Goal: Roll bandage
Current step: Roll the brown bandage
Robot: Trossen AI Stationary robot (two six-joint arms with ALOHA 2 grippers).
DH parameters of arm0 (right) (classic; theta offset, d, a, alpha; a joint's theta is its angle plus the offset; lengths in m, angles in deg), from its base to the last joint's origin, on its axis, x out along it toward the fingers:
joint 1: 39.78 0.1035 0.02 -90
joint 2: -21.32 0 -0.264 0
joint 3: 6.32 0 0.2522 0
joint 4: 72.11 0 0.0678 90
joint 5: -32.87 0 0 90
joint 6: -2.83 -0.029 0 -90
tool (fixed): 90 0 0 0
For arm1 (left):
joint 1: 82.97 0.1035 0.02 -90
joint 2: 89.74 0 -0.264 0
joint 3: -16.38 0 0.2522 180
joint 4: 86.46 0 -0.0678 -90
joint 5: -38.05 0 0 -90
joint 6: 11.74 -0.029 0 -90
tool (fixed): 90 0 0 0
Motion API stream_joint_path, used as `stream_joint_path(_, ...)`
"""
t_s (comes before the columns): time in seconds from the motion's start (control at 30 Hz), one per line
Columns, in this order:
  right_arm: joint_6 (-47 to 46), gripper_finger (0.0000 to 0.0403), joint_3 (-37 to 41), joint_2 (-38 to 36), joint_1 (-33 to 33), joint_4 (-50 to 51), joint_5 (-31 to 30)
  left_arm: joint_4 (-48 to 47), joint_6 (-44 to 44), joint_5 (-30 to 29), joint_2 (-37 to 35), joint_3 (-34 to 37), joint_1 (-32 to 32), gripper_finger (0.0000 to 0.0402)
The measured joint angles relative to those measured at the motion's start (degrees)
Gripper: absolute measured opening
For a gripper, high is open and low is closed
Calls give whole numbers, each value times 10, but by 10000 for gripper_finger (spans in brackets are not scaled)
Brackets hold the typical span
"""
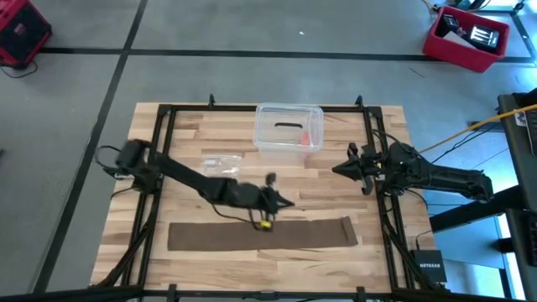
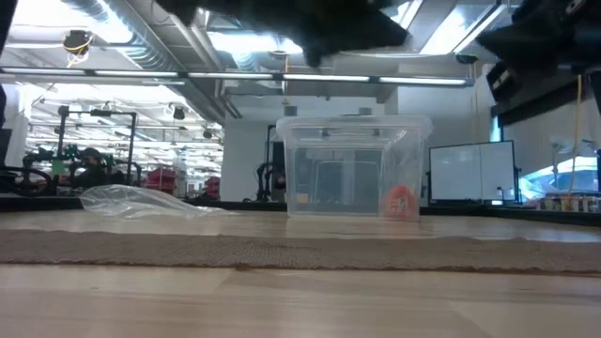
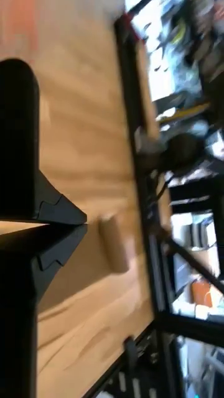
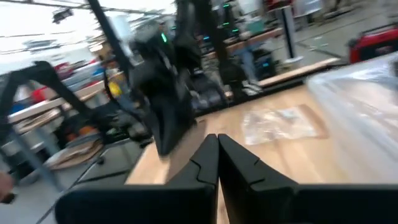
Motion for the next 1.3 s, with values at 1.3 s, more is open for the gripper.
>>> stream_joint_path(1.3, 59, 12, -86, 65, 0, 106, 107, -227, 131, 7, 122, -171, -39, 1)
